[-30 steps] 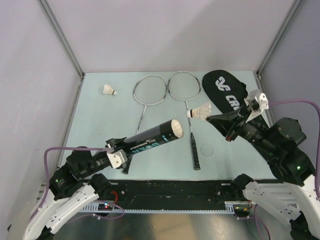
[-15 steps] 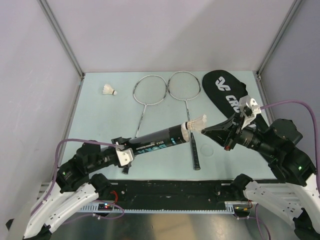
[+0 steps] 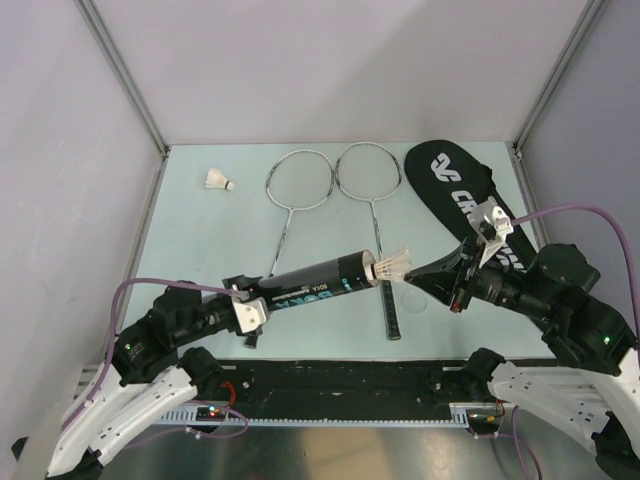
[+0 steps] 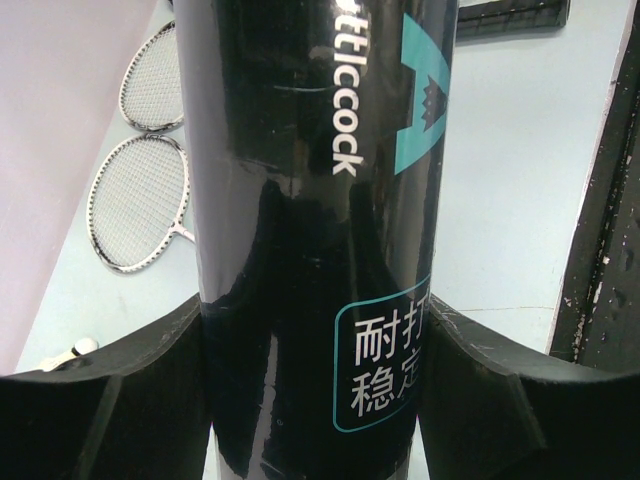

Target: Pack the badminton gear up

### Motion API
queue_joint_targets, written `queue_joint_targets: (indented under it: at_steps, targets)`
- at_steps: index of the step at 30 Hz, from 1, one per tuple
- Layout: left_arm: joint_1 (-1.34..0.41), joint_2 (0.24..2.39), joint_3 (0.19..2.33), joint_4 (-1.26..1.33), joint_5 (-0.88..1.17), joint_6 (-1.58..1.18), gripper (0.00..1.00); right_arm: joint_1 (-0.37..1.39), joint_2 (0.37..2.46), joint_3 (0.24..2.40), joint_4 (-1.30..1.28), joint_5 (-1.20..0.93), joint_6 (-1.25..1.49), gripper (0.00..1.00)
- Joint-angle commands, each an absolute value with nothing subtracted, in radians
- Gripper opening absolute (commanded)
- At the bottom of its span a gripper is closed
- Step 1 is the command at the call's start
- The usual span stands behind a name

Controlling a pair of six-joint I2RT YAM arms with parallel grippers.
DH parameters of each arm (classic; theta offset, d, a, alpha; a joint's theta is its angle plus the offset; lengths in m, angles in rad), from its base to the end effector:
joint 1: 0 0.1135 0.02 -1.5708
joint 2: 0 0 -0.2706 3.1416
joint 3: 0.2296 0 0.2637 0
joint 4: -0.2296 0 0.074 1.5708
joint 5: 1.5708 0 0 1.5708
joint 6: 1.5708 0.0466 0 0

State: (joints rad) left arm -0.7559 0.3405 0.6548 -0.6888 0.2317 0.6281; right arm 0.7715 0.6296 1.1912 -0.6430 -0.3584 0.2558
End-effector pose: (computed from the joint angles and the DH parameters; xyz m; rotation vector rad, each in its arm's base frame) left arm 0.0666 -0.0775 0.2967 1.3572 1.3965 -0.3099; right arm 0.0631 0.0842 0.4508 -0.7235 1.6059 1.0609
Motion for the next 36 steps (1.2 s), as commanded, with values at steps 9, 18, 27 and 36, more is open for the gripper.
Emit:
queue_joint_targets:
  at_steps: [9,18,27,36]
  targets:
    - [-0.753,0.354,0.733,-0.609,0.28,0.617,0.42,0.807,0.641,1.148,-0.552,-0.386,0.305,0.0]
    - [-0.753,0.344,0.739,-0.608,0.304,0.607,0.42,0.897,0.694,1.09,-0.422,-0.357,0.326,0.0]
    - [-0.754,0.355,0.746,-0.609,0.326,0.611,0.42,0.94,0.78,1.086,-0.35,-0.33,0.326,0.0]
    - [-0.753,0.345,0.754,-0.608,0.332,0.616,0.43,0.965,0.817,1.046,-0.31,-0.332,0.329,0.0]
